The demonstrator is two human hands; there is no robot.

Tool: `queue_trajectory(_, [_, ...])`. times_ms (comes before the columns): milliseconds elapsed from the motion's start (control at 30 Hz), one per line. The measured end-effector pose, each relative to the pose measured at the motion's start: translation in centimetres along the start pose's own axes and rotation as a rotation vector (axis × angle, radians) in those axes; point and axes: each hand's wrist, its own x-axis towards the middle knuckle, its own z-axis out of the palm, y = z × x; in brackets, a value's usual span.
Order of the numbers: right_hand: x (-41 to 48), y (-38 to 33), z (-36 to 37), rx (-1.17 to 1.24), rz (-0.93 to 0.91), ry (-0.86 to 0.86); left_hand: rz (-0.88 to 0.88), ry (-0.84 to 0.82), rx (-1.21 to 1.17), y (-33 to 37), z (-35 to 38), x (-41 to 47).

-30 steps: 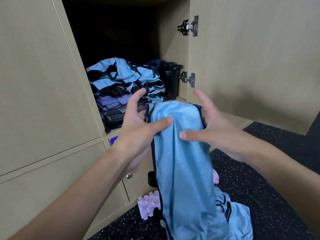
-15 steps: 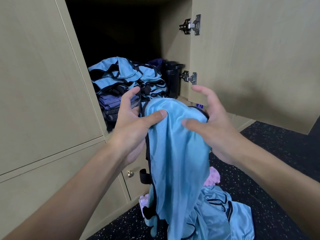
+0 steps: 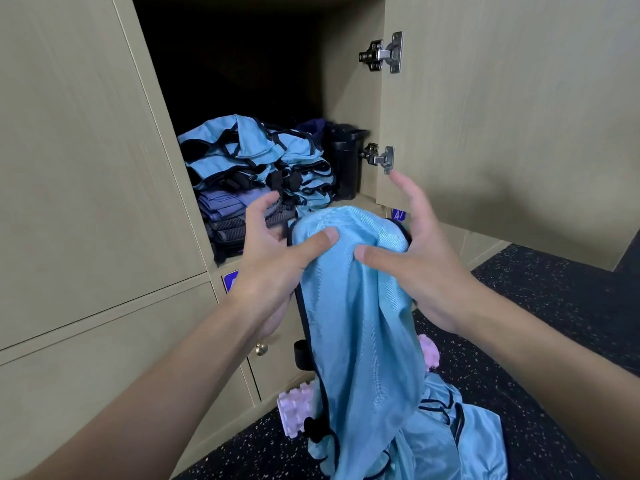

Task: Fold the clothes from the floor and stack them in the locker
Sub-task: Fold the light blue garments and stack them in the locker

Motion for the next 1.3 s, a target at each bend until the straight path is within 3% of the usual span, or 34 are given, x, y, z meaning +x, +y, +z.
queue_trajectory(167, [0.3,-0.6,-0.7,0.002,-0.028,0.121,-0.203,-0.151,0.156,-1.3,0.5,-1.0])
queue_trajectory(333, [0.6,-0.7,-1.2,-0.040,0.005,0.171,-0.204,-0.291,0.104,-2.6,1.2,-2.0])
queue_trajectory(500, [0.7,-1.1,-1.5,-0.037,0.078,0.149,-0.084,-0.183,0.047,-3.5,1.3,-1.4])
queue_trajectory(733, [-0.3,-0.9,-1.4,-0.088,0.293,-0.127,0.053,0.048,-0.028,-1.9,-0.3,0.7])
queue_trajectory(833, [-0.3,-0.6,-0.9,-0.125,0.252,0.029,0.055,0.084,-0.024,-1.4,-1.0,1.3])
queue_trajectory(967, [-0.1,-1.4,-1.0,0.062,0.195,0.245,0.035,0.085,0.023,-0.4,-1.6,1.5])
queue_trajectory(1067, [-0.4,-1.7,-0.9,0.242,0.351,0.048,0.030,0.023,0.019,0.2,-1.9,1.2])
queue_trajectory(1167, [-0.9,-1.3,-0.1,0.231,0.398,-0.151,0.006,-0.058,0.009,0.8,-1.7,0.6])
queue_trajectory(1300, [-0.5,-0.6,0.3,0.197,0.292,-0.029,-0.078,-0.159,0.067,1.0,-1.9,0.4])
